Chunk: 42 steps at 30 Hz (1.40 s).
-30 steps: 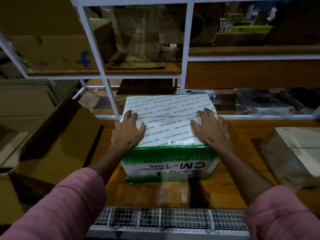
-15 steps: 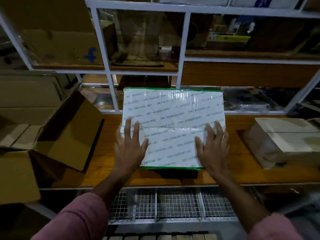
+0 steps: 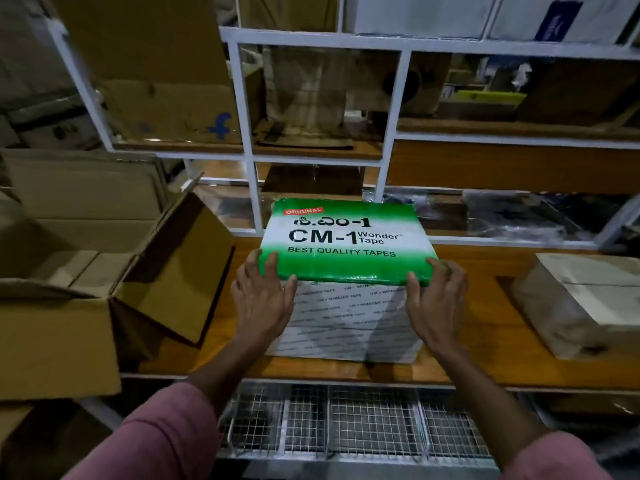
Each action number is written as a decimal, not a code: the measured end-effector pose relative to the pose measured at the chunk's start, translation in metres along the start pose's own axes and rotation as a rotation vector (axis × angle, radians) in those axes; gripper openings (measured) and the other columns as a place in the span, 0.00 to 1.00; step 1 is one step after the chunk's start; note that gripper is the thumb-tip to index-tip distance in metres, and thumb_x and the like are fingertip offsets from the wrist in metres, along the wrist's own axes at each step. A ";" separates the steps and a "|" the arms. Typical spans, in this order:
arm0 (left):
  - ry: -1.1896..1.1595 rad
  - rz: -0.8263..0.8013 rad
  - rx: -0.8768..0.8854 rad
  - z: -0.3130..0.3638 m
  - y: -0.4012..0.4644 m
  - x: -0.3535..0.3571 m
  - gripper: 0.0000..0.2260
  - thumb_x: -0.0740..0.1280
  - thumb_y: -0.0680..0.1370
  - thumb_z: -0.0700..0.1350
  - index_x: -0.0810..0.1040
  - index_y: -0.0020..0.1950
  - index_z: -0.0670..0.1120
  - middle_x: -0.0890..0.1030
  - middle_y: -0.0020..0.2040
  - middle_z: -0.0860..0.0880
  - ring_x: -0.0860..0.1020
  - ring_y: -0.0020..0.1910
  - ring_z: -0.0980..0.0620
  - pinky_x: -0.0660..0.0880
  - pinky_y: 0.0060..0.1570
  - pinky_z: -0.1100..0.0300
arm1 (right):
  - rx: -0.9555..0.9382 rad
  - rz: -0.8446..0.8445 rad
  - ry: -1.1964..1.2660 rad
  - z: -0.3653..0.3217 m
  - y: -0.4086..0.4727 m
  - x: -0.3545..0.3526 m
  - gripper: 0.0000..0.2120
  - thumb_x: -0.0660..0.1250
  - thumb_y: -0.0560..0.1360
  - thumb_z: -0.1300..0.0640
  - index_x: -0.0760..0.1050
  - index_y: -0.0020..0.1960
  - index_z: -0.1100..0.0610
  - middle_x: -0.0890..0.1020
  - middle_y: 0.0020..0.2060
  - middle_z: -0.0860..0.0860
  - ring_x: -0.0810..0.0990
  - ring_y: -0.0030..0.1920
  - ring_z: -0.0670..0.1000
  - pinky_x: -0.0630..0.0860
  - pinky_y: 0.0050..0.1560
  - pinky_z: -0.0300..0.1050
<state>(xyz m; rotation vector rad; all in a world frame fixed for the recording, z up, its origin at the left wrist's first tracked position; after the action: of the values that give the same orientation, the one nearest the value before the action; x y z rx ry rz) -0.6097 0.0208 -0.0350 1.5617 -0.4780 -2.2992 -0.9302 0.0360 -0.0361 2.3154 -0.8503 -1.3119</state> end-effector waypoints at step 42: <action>-0.233 -0.180 -0.091 -0.001 0.076 0.007 0.37 0.63 0.78 0.67 0.55 0.82 0.54 0.52 0.83 0.47 0.72 0.70 0.33 0.70 0.64 0.39 | -0.018 -0.207 -0.078 -0.006 0.087 0.022 0.32 0.66 0.77 0.36 0.66 0.73 0.53 0.58 0.77 0.55 0.78 0.59 0.64 0.82 0.50 0.58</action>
<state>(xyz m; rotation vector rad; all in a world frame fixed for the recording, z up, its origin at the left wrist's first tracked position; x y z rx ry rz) -0.6062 -0.0500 -0.0077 1.3501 -0.2924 -2.6165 -0.9453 -0.0446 0.0012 2.4040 -0.6323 -1.4962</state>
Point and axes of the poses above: each hand's wrist, its own y-axis towards the middle knuckle, its own x-axis out of the palm, z = x × y, the point moved 4 cm from there along y, towards the middle knuckle
